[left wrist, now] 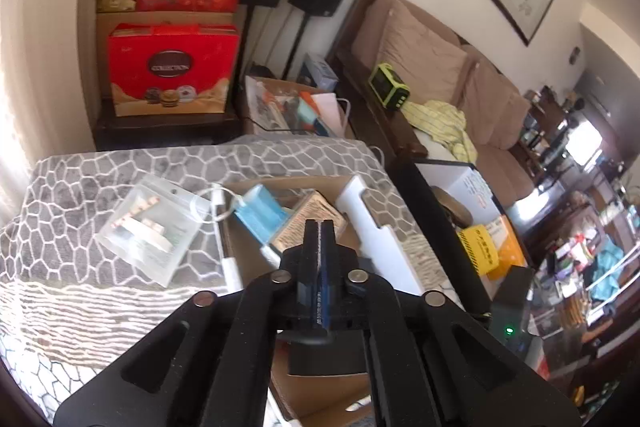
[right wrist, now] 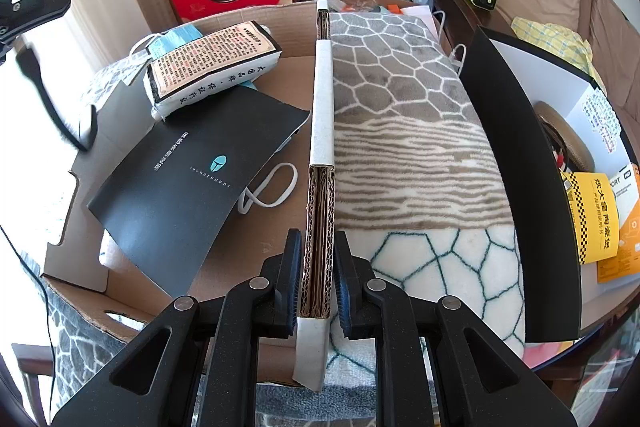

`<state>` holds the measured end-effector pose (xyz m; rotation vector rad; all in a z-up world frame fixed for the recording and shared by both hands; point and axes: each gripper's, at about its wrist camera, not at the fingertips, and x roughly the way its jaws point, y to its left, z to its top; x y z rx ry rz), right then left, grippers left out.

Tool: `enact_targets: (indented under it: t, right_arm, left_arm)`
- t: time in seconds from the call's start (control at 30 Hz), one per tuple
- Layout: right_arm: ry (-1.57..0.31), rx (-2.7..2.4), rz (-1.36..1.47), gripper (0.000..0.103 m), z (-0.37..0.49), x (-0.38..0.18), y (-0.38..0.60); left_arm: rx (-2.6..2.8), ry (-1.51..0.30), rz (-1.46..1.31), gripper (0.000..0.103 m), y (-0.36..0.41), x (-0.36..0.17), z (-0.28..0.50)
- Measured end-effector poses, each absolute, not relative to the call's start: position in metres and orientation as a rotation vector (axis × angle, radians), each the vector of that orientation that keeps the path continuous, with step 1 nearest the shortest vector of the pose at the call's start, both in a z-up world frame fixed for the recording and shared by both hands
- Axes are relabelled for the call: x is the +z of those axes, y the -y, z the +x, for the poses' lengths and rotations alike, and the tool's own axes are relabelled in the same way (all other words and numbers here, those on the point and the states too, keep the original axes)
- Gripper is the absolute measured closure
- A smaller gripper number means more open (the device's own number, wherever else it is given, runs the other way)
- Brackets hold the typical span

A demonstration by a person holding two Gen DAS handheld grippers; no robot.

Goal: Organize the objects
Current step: 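Carry the black lamp into the box onto the black pad and release, then grasp the clear plastic bag of white parts by its edge with the left tool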

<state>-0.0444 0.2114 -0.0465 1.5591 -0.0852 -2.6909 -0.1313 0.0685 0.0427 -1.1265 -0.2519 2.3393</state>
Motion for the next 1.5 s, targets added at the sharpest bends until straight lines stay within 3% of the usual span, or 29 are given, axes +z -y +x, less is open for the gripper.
enact_targets:
  t: [0.3,0.4,0.63,0.8,1.27,1.5]
  right_arm:
    - [0.083,-2.691,1.564,0.087,-0.044,-0.048,-0.212]
    - [0.081,-2.688,1.565,0.087,-0.044,-0.048,-0.213]
    - [0.084,-2.688,1.566,0.086,-0.045,-0.047,-0.213]
    - [0.083,-2.688,1.565,0.086,-0.045,-0.047,-0.213]
    - [0.073,-2.69,1.571,0.086,-0.047,-0.048,-0.213]
    - [0.067,-2.693,1.574,0.085,-0.048,-0.049,-0.213]
  left_arm:
    - [2.282,0.153,-1.166,0.102,-0.107,0.034,-0.122]
    - [2.321,0.104,-1.175,0.097,-0.108,0.032,-0.121]
    - [2.396,0.152,-1.217,0.049,-0.078,0.022,-0.134]
    - [2.527,0.185,-1.234,0.025,-0.047,0.014,-0.148]
    - [2.549,0.497,-1.466,0.025,0.055,-0.047,-0.204]
    - [2.439,0.804,-1.521,0.025,0.094,-0.091,-0.212]
